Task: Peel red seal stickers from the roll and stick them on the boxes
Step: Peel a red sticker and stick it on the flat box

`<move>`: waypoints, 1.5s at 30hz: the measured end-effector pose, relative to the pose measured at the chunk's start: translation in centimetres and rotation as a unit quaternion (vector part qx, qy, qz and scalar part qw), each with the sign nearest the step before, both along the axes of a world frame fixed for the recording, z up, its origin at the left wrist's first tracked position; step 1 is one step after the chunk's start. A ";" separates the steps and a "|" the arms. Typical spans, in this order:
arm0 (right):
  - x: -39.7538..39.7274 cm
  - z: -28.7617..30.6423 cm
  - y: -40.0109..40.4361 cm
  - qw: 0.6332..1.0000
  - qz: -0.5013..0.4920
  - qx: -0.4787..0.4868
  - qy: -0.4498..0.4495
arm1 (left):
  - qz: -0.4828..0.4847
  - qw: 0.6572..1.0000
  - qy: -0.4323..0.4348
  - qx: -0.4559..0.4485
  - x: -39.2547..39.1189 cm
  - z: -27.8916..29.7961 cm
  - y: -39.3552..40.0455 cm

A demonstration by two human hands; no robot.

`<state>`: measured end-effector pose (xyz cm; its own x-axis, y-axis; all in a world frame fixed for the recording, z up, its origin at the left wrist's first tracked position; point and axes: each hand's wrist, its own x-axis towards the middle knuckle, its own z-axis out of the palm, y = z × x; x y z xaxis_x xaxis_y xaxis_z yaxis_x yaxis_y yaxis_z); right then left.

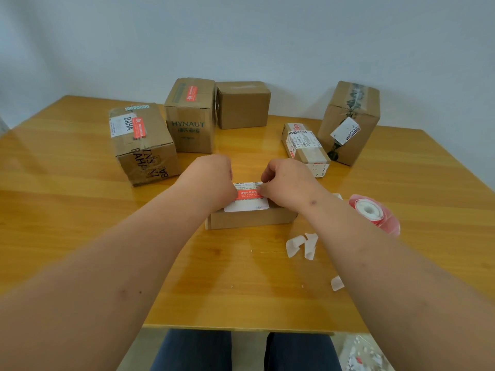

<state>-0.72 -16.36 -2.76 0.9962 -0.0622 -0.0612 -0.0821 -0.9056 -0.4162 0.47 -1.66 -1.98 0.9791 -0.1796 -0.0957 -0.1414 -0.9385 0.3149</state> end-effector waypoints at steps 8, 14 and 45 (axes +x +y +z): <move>-0.2 0.2 -0.3 1.000 0.005 0.013 0.001 | 0.002 0.996 -0.069 0.061 -0.4 -0.2 0.3; -0.4 0.1 -0.6 0.999 0.018 0.028 -0.005 | 0.045 0.991 0.000 -0.122 0.2 -1.2 1.9; -0.1 -0.3 -1.5 0.999 -0.034 0.030 -0.024 | 0.136 0.952 0.041 -0.270 1.0 -3.3 2.4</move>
